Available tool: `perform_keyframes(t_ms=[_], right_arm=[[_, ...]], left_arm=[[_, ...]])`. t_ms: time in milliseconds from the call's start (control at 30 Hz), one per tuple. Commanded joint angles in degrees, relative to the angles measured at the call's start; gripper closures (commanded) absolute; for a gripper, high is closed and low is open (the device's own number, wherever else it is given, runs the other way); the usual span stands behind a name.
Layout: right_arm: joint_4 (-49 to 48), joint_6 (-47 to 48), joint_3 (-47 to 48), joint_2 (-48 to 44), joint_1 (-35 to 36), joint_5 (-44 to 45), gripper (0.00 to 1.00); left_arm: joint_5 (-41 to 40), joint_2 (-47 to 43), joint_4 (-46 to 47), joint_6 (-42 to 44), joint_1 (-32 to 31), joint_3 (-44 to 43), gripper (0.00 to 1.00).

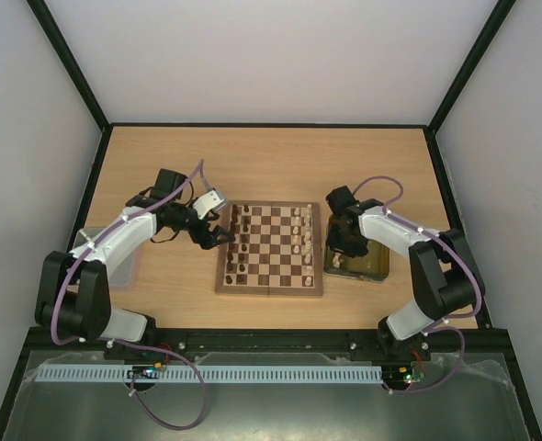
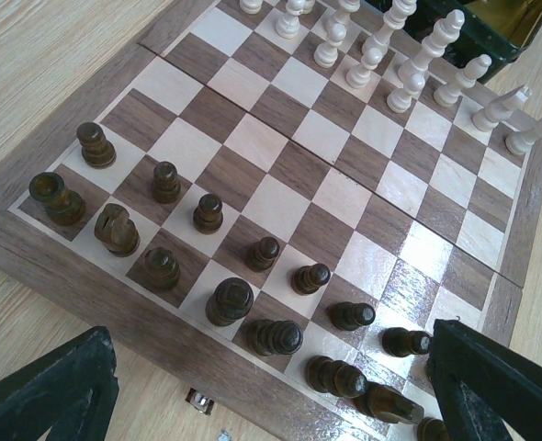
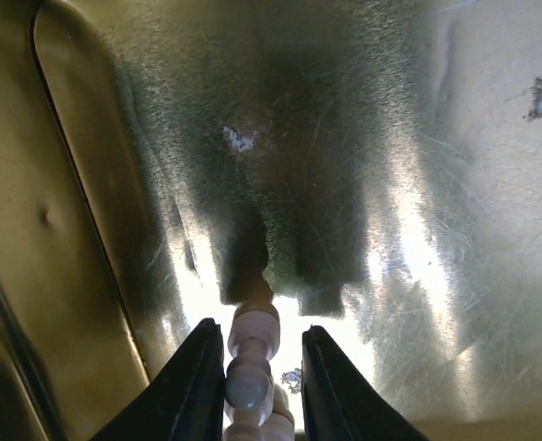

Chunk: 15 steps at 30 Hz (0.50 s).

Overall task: Set up the chess pieces on the board
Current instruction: Pick up the chess piece from the storage box.

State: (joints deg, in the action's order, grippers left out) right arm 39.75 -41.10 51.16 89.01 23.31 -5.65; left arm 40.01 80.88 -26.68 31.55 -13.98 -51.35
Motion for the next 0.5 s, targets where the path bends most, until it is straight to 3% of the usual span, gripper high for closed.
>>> perform_keyframes(t_ms=[0, 233, 467], right_arm=[[-1.3, 0.7, -0.6, 1.2, -0.1, 0.5, 0.79], [-0.9, 0.7, 0.0, 1.7, -0.2, 1.6, 0.93], [5.0, 0.6, 3.7, -2.9, -0.2, 5.3, 0.94]], left_arm=[[0.5, 0.6, -0.5, 0.9, -0.3, -0.5, 0.08], [0.5, 0.7, -0.6, 0.9, -0.3, -0.6, 0.08], [0.4, 0.8, -0.5, 0.9, -0.4, -0.7, 0.08]])
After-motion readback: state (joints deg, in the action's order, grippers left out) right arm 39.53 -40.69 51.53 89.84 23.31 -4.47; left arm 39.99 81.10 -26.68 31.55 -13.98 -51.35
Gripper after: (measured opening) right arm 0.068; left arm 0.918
